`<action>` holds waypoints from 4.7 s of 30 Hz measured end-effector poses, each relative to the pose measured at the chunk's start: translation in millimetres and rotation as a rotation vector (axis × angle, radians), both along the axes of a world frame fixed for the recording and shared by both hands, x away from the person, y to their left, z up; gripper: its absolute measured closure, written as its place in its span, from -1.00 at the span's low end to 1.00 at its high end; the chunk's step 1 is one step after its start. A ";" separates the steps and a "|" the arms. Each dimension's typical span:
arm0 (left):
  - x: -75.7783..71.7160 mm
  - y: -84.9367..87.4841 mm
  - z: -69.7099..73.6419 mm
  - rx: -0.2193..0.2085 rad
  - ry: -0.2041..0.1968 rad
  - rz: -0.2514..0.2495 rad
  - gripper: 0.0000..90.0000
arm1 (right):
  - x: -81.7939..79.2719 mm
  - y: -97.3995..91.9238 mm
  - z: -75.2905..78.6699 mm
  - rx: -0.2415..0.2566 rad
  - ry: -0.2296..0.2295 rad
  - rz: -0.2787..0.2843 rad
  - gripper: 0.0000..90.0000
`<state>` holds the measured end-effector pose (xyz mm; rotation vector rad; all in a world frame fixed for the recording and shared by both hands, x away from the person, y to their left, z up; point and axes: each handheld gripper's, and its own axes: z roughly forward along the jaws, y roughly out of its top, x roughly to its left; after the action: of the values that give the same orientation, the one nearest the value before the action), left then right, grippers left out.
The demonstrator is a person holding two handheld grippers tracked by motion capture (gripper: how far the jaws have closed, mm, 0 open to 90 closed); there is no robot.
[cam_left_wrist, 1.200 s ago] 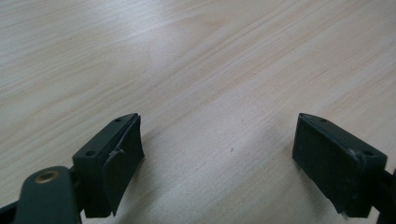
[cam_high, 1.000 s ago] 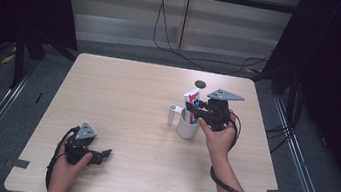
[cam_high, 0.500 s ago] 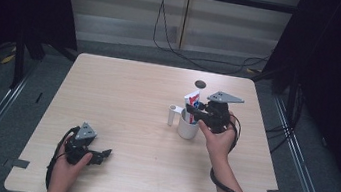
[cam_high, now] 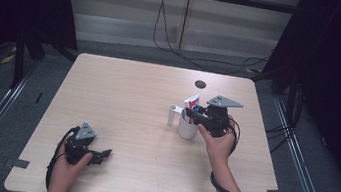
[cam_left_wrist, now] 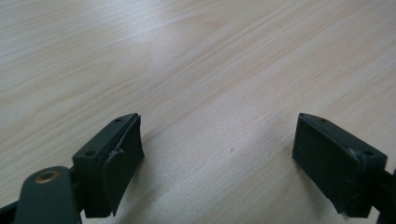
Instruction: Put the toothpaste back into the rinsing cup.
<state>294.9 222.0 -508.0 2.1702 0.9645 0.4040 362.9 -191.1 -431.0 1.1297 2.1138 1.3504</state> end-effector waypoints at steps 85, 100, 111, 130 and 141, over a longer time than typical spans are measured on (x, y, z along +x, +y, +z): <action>-0.3 -0.3 -0.2 -0.005 0.000 0.003 -0.66 | -19.9 -20.2 -2.1 -0.032 -0.025 -0.009 -0.41; -0.3 -0.3 -0.1 -0.005 0.000 0.004 -0.66 | -31.1 -32.5 -6.1 -0.036 -0.018 -0.006 -0.43; -0.2 -0.1 -0.1 -0.001 0.000 0.000 -0.66 | -40.2 -44.3 -8.4 -0.053 -0.005 0.004 -0.47; -0.3 -0.4 -0.2 -0.005 0.000 0.003 -0.66 | -52.1 -58.8 -14.1 -0.056 0.008 0.010 -0.58; -0.2 -0.3 -0.2 -0.006 0.000 0.001 -0.66 | -62.3 -67.2 -22.6 -0.079 0.015 0.029 -0.61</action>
<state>294.7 221.7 -508.2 2.1647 0.9664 0.4012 300.6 -258.3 -453.6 1.0848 2.1824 1.2627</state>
